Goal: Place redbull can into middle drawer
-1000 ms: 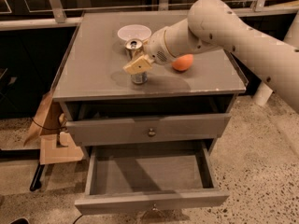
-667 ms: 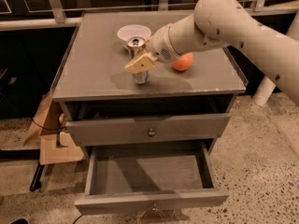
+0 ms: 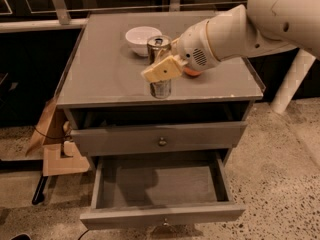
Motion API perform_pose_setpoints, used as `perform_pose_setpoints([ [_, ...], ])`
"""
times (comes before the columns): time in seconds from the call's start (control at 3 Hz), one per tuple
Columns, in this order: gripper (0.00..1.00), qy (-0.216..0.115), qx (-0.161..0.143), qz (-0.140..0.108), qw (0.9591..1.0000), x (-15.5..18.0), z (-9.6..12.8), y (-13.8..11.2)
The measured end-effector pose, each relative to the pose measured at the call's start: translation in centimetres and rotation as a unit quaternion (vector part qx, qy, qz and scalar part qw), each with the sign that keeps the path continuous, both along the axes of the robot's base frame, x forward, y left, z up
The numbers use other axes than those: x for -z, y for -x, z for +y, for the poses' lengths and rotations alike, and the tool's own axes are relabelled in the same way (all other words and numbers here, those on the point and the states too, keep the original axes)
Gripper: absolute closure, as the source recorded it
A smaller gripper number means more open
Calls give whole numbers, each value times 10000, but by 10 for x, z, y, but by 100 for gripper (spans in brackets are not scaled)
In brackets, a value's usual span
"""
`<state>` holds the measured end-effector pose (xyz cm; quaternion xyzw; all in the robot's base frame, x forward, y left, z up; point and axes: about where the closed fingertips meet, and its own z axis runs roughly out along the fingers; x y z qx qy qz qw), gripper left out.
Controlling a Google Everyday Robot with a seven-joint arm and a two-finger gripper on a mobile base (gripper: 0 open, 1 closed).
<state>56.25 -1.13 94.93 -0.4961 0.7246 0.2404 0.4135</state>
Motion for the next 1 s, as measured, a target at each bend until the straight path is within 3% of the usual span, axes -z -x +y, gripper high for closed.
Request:
perform_pose_setpoints([
  [0.33, 100, 0, 0, 0, 10000, 0, 0, 0],
  [0.67, 100, -30, 6, 33, 10000, 15, 0, 18],
  [1.0, 100, -166, 52, -19, 9998, 60, 1, 54],
])
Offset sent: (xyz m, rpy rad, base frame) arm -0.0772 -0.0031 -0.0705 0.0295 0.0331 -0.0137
